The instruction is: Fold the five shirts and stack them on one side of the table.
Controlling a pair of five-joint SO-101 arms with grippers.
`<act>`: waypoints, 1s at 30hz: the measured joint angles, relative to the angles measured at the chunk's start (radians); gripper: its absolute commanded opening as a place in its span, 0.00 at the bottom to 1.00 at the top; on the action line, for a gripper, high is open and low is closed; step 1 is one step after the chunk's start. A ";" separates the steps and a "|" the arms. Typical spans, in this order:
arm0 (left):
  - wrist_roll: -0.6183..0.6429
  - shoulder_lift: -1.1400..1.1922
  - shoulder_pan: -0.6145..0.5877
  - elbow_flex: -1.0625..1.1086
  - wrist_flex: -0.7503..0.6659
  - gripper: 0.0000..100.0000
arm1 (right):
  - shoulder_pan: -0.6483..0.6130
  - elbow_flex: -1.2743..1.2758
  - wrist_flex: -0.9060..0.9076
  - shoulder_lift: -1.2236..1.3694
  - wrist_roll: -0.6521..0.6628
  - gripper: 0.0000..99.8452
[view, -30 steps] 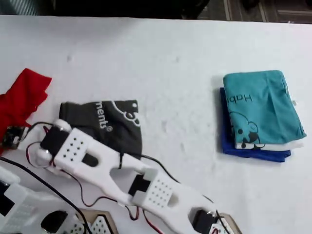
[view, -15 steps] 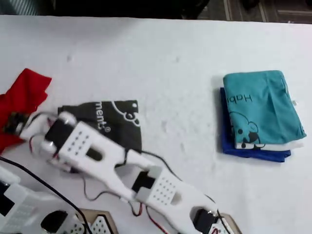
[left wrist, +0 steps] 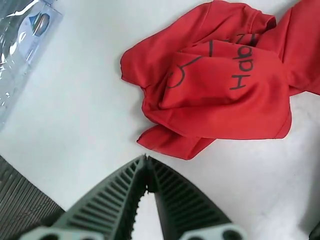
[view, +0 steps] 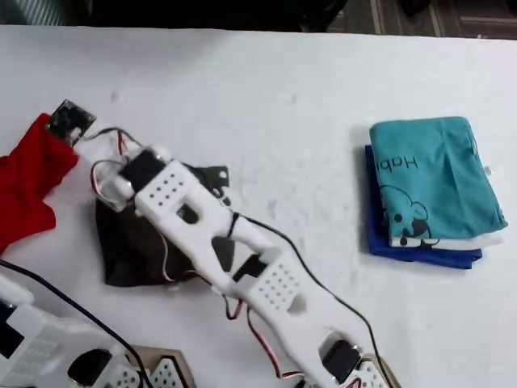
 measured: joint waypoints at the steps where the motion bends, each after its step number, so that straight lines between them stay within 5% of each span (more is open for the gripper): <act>1: 0.000 0.000 0.000 0.000 0.000 0.03 | -0.005 0.000 -0.037 0.025 0.000 0.03; 10: 0.000 0.000 0.000 0.000 0.000 0.03 | -0.029 -0.074 -0.204 0.149 0.000 0.03; 23: 0.000 0.000 0.000 0.000 0.000 0.03 | 0.161 -0.364 0.358 0.147 0.000 0.03; 30: 0.000 0.000 0.000 0.000 0.000 0.03 | 0.311 -0.374 0.420 0.279 0.000 0.03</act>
